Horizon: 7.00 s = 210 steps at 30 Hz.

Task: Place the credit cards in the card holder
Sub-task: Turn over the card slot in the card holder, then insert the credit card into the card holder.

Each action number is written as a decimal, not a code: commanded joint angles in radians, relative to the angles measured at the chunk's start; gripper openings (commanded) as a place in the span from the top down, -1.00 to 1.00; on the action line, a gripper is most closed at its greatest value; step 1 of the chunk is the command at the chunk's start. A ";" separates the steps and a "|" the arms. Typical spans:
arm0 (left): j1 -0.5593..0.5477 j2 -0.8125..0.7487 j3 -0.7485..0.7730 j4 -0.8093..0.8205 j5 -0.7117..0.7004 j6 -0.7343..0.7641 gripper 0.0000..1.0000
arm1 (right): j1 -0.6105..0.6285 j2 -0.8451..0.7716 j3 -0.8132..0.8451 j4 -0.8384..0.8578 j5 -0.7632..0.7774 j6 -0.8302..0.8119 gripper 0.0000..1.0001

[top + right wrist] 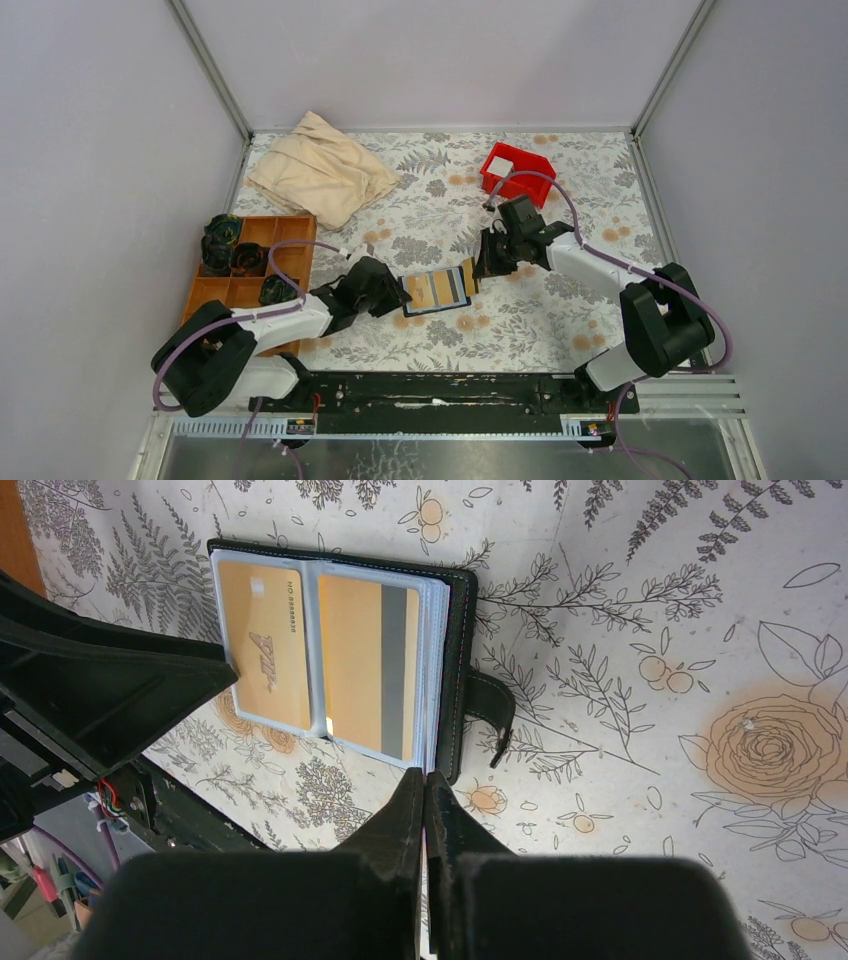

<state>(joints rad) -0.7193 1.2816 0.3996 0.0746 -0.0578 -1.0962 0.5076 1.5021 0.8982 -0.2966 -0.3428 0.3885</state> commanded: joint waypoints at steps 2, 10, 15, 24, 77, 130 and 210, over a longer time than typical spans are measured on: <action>-0.009 0.029 0.034 -0.005 0.004 0.025 0.15 | 0.009 0.012 -0.001 0.049 -0.027 0.007 1.00; -0.009 0.059 0.039 -0.005 0.013 0.028 0.15 | 0.016 0.027 -0.015 0.066 -0.027 0.012 1.00; -0.008 0.059 0.041 -0.013 0.011 0.031 0.15 | 0.016 0.032 -0.028 0.073 -0.008 0.005 1.00; -0.008 0.062 0.042 -0.021 0.013 0.036 0.16 | 0.016 0.043 -0.040 0.085 -0.008 0.004 1.00; -0.009 0.106 0.025 -0.032 0.034 0.065 0.17 | 0.014 0.020 -0.091 0.220 -0.142 0.087 1.00; -0.011 -0.131 0.137 -0.243 -0.040 0.088 0.17 | 0.114 0.080 -0.002 0.261 -0.148 0.124 1.00; -0.024 0.221 0.209 -0.312 -0.021 0.120 0.14 | -0.049 0.207 -0.147 0.511 -0.384 0.169 1.00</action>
<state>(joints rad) -0.7345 1.4521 0.6270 -0.1436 -0.0513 -0.9821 0.4622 1.6928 0.7521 0.1650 -0.6868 0.5491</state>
